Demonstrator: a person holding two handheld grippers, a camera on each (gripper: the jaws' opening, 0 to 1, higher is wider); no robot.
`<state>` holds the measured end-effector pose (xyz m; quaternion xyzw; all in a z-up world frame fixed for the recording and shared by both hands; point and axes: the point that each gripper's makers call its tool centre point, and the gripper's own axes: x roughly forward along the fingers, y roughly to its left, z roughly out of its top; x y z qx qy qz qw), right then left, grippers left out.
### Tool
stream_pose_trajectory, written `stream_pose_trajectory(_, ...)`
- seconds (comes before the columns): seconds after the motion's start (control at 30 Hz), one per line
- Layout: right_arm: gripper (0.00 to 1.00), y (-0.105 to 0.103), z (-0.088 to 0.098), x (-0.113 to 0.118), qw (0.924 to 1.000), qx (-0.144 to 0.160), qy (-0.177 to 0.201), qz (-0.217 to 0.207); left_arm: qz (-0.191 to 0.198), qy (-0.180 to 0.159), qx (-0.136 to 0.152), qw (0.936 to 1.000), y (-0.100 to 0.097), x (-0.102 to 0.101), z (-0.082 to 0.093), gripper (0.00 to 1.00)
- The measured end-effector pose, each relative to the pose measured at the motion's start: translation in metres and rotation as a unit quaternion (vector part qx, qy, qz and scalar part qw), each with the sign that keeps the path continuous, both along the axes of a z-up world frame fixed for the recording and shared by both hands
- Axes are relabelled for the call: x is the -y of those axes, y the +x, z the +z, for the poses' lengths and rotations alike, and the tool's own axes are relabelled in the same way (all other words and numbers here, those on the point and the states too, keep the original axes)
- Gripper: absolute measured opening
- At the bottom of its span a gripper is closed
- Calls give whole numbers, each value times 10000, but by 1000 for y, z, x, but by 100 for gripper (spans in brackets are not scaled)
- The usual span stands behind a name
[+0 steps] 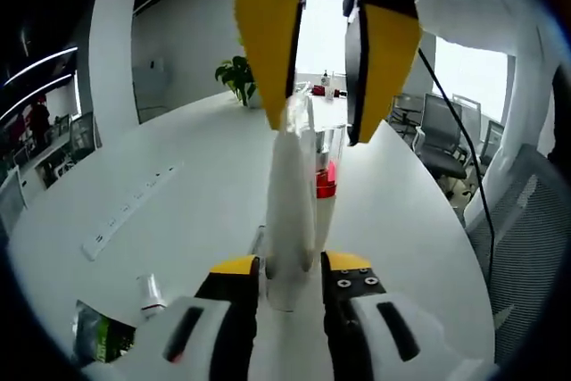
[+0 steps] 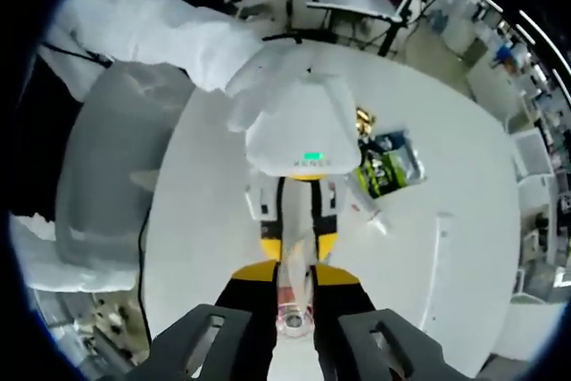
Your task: Arrange the skincare products in the storage area until every visible bottle or jar stands upright without overlapping.
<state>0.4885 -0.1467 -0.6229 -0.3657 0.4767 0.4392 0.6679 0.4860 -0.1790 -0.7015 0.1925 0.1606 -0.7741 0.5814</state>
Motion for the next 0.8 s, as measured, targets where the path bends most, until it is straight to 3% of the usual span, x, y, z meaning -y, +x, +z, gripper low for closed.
stream_pose_trajectory(0.23,16,-1,4,1,9999,115,5,21,59,8,108,9999,4,-3,4,26)
stream_pose_trajectory(0.33,11,1,4,2,9999,139,54,-35,71,-13,150,9999,4,-3,6,24)
stream_pose_trajectory(0.43,0,6,-1,9,9995,258,-195,-21,46,8,197,9998,3,-2,4,18)
stream_pose_trajectory(0.53,0,8,-2,10,9993,306,-233,-33,9,13,150,9999,4,-1,3,18)
stream_pose_trajectory(0.67,0,5,-2,8,9993,50,-89,-364,-140,44,132,9998,4,-2,3,18)
stream_pose_trajectory(0.8,0,8,-3,9,9992,117,-99,-381,-165,70,111,9998,8,0,2,18)
